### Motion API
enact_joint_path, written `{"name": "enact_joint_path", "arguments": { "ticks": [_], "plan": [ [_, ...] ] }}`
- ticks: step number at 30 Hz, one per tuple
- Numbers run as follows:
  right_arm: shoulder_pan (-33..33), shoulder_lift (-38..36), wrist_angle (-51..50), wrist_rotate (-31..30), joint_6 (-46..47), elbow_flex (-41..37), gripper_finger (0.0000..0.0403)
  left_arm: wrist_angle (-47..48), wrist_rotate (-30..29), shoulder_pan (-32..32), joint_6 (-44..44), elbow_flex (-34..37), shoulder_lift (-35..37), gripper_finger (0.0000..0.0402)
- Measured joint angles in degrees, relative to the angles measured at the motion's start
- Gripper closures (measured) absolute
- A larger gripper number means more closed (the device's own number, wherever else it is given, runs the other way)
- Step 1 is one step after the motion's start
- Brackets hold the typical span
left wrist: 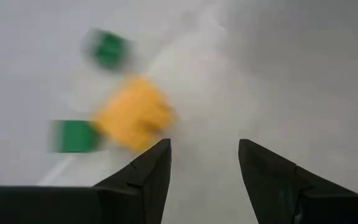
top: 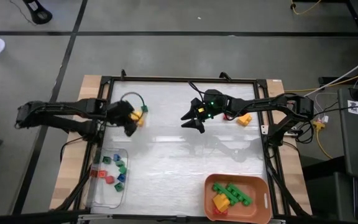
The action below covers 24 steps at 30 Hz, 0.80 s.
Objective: Sort blocks by size
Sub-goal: Put the small green block into the transparent bin
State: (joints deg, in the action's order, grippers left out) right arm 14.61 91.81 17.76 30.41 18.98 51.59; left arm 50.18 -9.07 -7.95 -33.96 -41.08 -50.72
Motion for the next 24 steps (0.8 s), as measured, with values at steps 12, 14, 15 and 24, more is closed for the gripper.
{"name": "enact_joint_path", "arguments": {
  "ticks": [12, 14, 15, 24],
  "plan": [
    [0.0, 0.0, 0.0, 0.0, 0.0, 0.0, 0.0164, 1.2, -6.6, -17.8, 9.2, 6.4, -0.1, 0.0227],
    [0.0, 0.0, 0.0, 0.0, 0.0, 0.0, 0.0164, 1.0, -6.2, -19.6, 10.2, 7.5, -0.1, 0.0227],
    [0.0, 0.0, 0.0, 0.0, 0.0, 0.0, 0.0164, 0.4, -5.5, -20.4, 10.2, 7.9, -0.1, 0.0227],
    [0.0, 0.0, 0.0, 0.0, 0.0, 0.0, 0.0164, -0.3, -4.2, -23.5, 10.6, 8.1, -2.4, 0.0227]
  ]
}}
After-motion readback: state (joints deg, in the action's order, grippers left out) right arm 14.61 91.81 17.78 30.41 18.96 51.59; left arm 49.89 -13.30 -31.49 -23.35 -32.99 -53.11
